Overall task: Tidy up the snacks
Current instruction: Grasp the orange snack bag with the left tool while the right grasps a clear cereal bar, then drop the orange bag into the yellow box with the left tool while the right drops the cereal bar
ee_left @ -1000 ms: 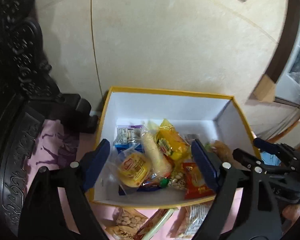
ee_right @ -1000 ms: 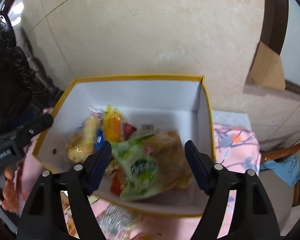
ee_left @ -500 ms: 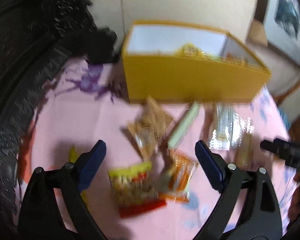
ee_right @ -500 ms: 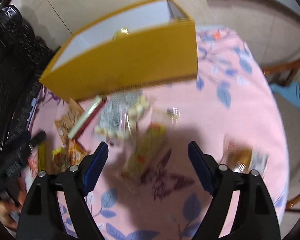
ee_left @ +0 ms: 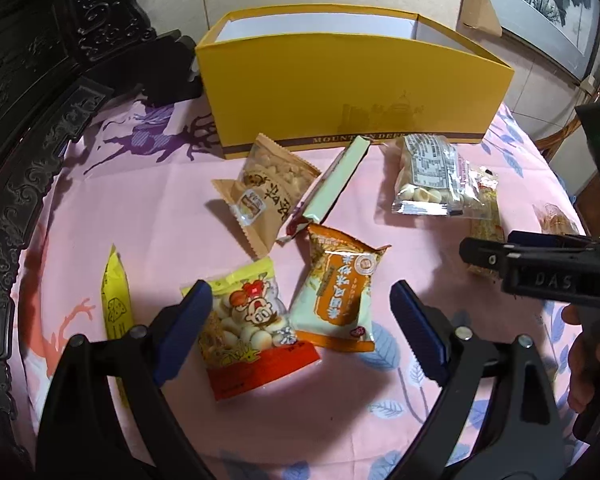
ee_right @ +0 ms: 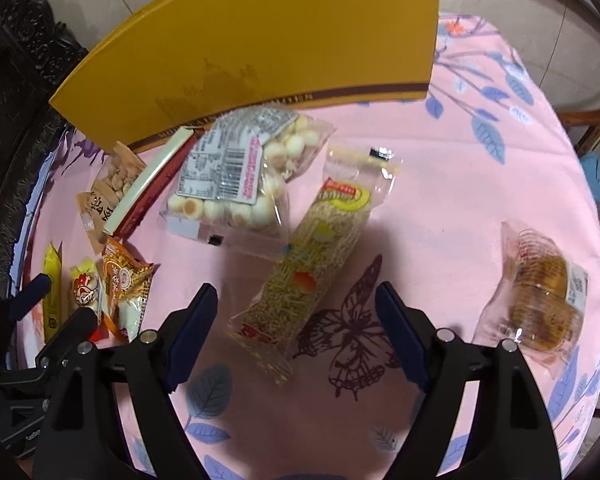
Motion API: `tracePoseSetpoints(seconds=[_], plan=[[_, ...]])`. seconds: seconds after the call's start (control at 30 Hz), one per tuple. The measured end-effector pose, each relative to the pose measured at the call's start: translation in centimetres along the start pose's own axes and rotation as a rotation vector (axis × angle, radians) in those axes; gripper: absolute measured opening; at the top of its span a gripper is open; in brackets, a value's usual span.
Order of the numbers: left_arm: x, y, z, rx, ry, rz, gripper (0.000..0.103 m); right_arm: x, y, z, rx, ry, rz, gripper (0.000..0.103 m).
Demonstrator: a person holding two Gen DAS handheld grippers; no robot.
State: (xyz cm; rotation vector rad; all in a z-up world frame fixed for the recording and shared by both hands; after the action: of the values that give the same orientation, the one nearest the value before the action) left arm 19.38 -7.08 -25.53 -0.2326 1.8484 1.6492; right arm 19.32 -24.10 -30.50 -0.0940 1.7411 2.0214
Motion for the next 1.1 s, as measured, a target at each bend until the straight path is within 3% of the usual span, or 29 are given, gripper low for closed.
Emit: tracePoseSetpoints(seconds=[0.17, 0.27, 0.3, 0.33, 0.83, 0.93, 1.0, 1.07, 1.1], plan=[[0.2, -0.1, -0.3, 0.002, -0.005, 0.006, 0.092, 0.0, -0.3, 0.1, 0.017, 0.012, -0.01, 0.074], [0.3, 0.0, -0.4, 0.003, -0.008, 0.003, 0.092, 0.1, 0.0, -0.5, 0.075, 0.033, -0.015, 0.052], [0.3, 0.0, -0.4, 0.005, -0.009, 0.002, 0.092, 0.1, 0.2, -0.8, 0.098, 0.043, -0.016, 0.038], [0.3, -0.1, -0.5, 0.006, -0.009, 0.001, 0.092, 0.1, 0.3, -1.2, 0.116, 0.046, -0.016, 0.032], [-0.2, -3.4, -5.1, 0.059, -0.124, 0.009, 0.089, 2.2, 1.8, -2.7, 0.043, 0.041, 0.006, 0.03], [0.3, -4.6, -4.4, 0.029, -0.102, 0.038, 0.087, 2.2, 2.1, -2.9, 0.039, 0.047, 0.005, 0.03], [0.8, -5.1, -3.5, 0.056, -0.056, 0.049, 0.086, 2.2, 2.0, -2.7, 0.042, 0.054, 0.004, 0.03], [0.8, -5.0, -3.5, 0.058, -0.074, 0.035, 0.083, 2.2, 2.0, -2.7, 0.043, 0.058, 0.001, 0.03], [0.8, -4.8, -3.7, 0.07, -0.082, 0.031, 0.076, 2.2, 2.0, -2.7, 0.044, 0.06, 0.001, 0.03]])
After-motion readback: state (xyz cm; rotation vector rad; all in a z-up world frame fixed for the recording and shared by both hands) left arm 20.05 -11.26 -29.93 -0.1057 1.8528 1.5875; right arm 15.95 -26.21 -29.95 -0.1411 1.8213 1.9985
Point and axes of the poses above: each gripper's, at about its wrist camera, not at the fingertips, and y roughly against the way its jaws point, z to its left, x to its underside, the point moved 8 cm from there along -y, roughly the way its jaws point, and after that the axes turned 3 degrees about y, right-handed, at the moved point
